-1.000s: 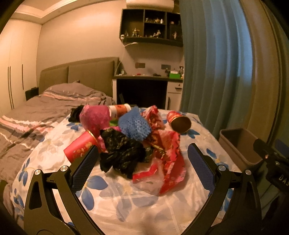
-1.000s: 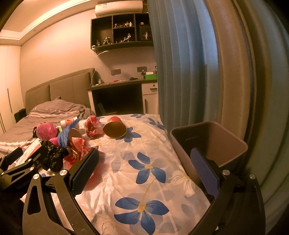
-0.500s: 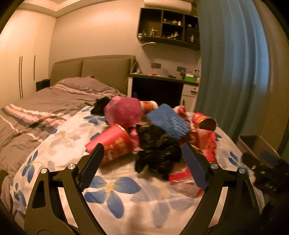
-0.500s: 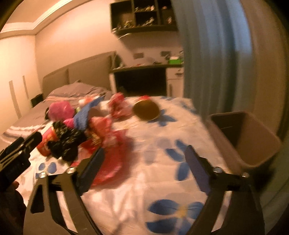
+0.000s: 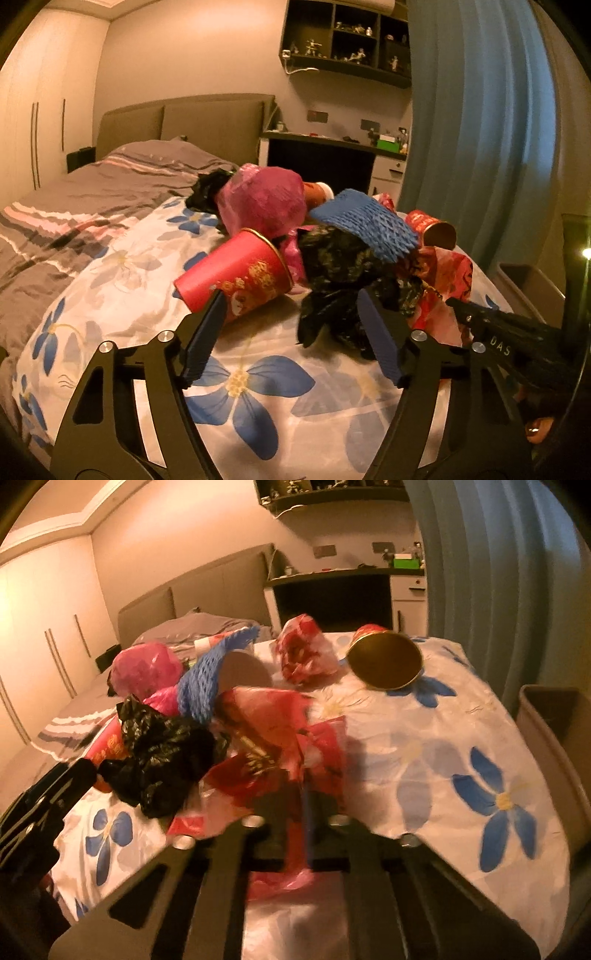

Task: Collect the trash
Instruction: 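Grasp the red printed wrapper with the right tool while the left tool grasps the black plastic bag, then carry the wrapper and black bag over the grey bin with both tools, then open the right tool over the bin while the left tool releases the black bag, then move both open tools back to the trash pile, then grasp the blue mesh net with the right tool while the left tool grasps the red paper cup, then carry the blue net and red cup over the grey bin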

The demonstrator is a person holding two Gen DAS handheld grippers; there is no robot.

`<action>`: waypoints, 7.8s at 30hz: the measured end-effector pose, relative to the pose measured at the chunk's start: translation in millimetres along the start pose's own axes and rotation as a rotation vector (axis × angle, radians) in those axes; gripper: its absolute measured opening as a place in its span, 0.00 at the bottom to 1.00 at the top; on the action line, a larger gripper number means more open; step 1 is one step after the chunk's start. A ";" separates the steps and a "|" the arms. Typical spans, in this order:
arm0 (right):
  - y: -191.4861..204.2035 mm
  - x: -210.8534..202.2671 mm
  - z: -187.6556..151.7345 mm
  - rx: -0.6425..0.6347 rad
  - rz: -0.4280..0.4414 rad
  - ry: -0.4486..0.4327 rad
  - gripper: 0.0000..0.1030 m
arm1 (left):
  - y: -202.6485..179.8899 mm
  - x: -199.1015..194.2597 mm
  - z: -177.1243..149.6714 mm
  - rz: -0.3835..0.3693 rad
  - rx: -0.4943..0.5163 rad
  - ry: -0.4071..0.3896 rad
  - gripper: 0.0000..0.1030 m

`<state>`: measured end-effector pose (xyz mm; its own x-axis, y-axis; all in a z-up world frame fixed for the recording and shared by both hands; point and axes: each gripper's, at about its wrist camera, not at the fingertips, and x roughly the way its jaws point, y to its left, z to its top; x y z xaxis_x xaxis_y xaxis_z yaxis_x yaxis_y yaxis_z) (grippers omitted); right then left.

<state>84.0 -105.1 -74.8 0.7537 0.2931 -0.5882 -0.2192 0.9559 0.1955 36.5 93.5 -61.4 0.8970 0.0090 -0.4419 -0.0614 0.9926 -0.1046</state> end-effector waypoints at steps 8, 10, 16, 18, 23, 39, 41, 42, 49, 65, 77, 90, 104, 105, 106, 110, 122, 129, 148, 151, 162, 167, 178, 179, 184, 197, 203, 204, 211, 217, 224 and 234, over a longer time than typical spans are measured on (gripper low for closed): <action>-15.0 -40.1 -7.4 -0.033 -0.118 -0.111 0.01 | 2.4 19.8 -3.4 -0.103 -0.043 0.059 0.51; -21.0 -50.4 -8.8 -0.039 -0.153 -0.133 0.01 | -1.4 26.7 -4.6 -0.134 -0.042 0.083 0.51; -36.7 -66.4 -12.0 -0.021 -0.181 -0.158 0.01 | -12.7 45.1 -3.3 -0.205 -0.036 0.139 0.51; -39.3 -68.4 -12.6 -0.021 -0.178 -0.163 0.01 | -14.6 55.0 -2.8 -0.222 -0.039 0.167 0.49; -43.5 -68.8 -14.1 -0.010 -0.163 -0.161 0.01 | -17.0 73.2 -3.1 -0.257 -0.073 0.232 0.29; -56.6 -97.6 -17.6 0.000 -0.162 -0.221 0.01 | -32.8 19.6 -5.8 -0.239 -0.040 0.157 0.04; -57.7 -100.4 -18.8 0.002 -0.163 -0.227 0.01 | -35.3 6.6 -4.9 -0.252 -0.032 0.135 0.04; -59.0 -102.1 -18.8 0.006 -0.164 -0.231 0.01 | -37.8 1.8 -3.7 -0.257 -0.026 0.126 0.04; -68.4 -117.3 -18.7 0.015 -0.180 -0.273 0.01 | -57.3 -17.6 6.1 -0.282 0.010 0.078 0.04; -158.2 -173.4 -4.1 0.103 -0.404 -0.422 0.01 | -181.9 4.4 39.7 -0.480 0.161 0.036 0.04; -225.1 -179.1 3.8 0.160 -0.551 -0.450 0.01 | -303.9 45.7 41.4 -0.635 0.223 0.030 0.04; -247.7 -163.4 16.1 0.202 -0.549 -0.420 0.01 | -345.6 84.5 26.0 -0.665 0.233 0.107 0.04; -256.3 -154.2 21.8 0.224 -0.555 -0.395 0.01 | -365.0 102.2 12.0 -0.708 0.235 0.172 0.05; -256.8 -153.8 21.9 0.224 -0.555 -0.394 0.01 | -365.9 102.9 11.2 -0.711 0.237 0.175 0.05; -257.6 -153.2 22.7 0.225 -0.553 -0.392 0.01 | -366.6 102.6 10.7 -0.719 0.237 0.177 0.06; -258.4 -153.6 24.8 0.229 -0.545 -0.391 0.14 | -364.0 106.4 9.0 -0.760 0.209 0.198 0.33; -250.6 -167.6 20.4 0.238 -0.544 -0.437 0.60 | -315.3 103.4 18.0 -0.644 0.109 0.137 0.88; -224.1 -172.5 9.5 0.208 -0.509 -0.455 0.82 | -265.6 84.1 18.9 -0.489 0.097 0.092 0.93; -87.4 -109.0 15.6 0.052 -0.217 -0.314 0.84 | -51.7 19.0 18.5 0.037 -0.026 -0.046 0.93; -61.5 -95.0 19.1 0.022 -0.161 -0.297 0.84 | -19.1 15.2 16.7 0.096 -0.059 -0.047 0.93; 22.2 -41.2 41.4 -0.100 0.023 -0.261 0.77 | 42.4 9.9 14.3 0.189 -0.132 -0.062 0.93; 35.3 -14.7 49.8 -0.104 0.084 -0.216 0.64 | 62.5 13.0 12.1 0.196 -0.158 -0.058 0.93; 40.1 21.7 64.2 -0.051 0.150 -0.134 0.21 | 70.9 21.7 12.1 0.146 -0.152 -0.055 0.93; 41.2 21.6 64.5 -0.058 0.152 -0.135 0.09 | 70.7 22.4 11.8 0.140 -0.148 -0.055 0.93; 42.4 5.0 60.6 -0.096 0.122 -0.187 0.04 | 72.0 27.8 11.9 0.085 -0.126 -0.060 0.93; 23.0 -56.3 38.4 -0.100 0.060 -0.272 0.04 | 98.4 68.9 13.4 -0.196 -0.136 0.081 0.93; 21.5 -64.7 36.1 -0.092 0.049 -0.285 0.04 | 100.2 82.3 12.7 -0.261 -0.145 0.133 0.82; 21.4 -65.7 35.8 -0.092 0.050 -0.286 0.04 | 98.6 83.5 11.9 -0.262 -0.139 0.140 0.79; 25.3 -69.5 32.8 -0.105 0.055 -0.287 0.04 | 96.8 79.7 8.1 -0.286 -0.129 0.143 0.67; 23.3 -71.4 32.3 -0.103 0.055 -0.289 0.04 | 97.0 71.5 2.6 -0.291 -0.130 0.134 0.59; 20.7 -78.8 30.7 -0.100 0.054 -0.303 0.04 | 93.0 57.0 -4.8 -0.282 -0.154 0.122 0.58; 10.3 -90.1 30.6 -0.097 0.059 -0.312 0.04 | 88.6 21.0 -19.0 -0.297 -0.168 0.114 0.58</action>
<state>32.8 -122.2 4.3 0.8882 0.3423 -0.3064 -0.3145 0.9392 0.1375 41.6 179.3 -96.9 0.8326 -0.3000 -0.4657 0.1149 0.9159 -0.3846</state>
